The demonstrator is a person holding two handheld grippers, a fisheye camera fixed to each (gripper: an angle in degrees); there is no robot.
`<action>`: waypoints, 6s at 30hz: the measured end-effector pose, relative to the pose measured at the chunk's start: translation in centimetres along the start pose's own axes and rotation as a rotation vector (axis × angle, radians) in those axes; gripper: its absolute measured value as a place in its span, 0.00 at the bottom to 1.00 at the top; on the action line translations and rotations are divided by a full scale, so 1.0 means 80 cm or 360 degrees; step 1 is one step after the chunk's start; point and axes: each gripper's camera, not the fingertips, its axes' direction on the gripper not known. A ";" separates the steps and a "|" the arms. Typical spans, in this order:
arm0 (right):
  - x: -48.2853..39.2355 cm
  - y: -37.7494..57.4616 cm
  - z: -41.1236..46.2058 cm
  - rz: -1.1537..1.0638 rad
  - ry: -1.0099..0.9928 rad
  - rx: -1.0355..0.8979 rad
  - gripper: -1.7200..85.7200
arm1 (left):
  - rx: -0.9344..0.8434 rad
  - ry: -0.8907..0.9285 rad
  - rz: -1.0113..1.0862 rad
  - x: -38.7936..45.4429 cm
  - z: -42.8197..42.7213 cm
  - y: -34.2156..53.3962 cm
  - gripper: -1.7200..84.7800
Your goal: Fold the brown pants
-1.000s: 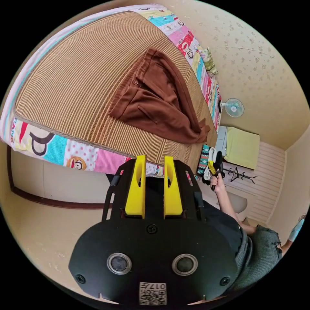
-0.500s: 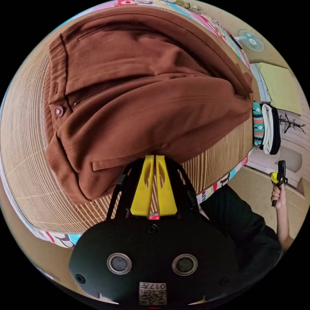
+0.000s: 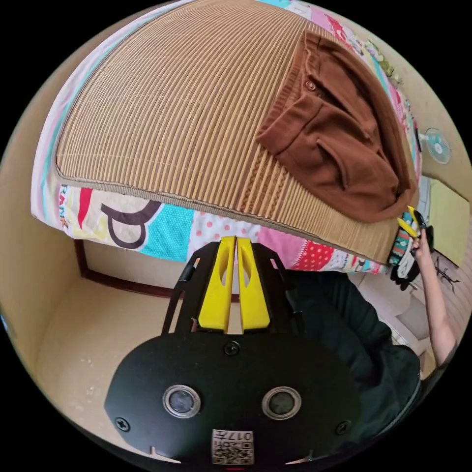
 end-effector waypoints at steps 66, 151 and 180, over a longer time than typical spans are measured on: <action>0.279 0.146 -0.390 0.0298 -0.0930 0.0742 0.07 | 0.0334 0.0504 -0.0010 0.252 -0.089 -0.018 0.10; 0.402 0.299 -0.237 0.0961 -0.1129 0.0597 0.18 | 0.0170 0.0856 -0.0602 -0.044 -0.044 -0.017 0.03; 0.361 0.298 -0.269 0.0669 -0.0705 0.0645 0.05 | 0.0345 0.0717 -0.1144 -0.065 -0.003 0.000 0.04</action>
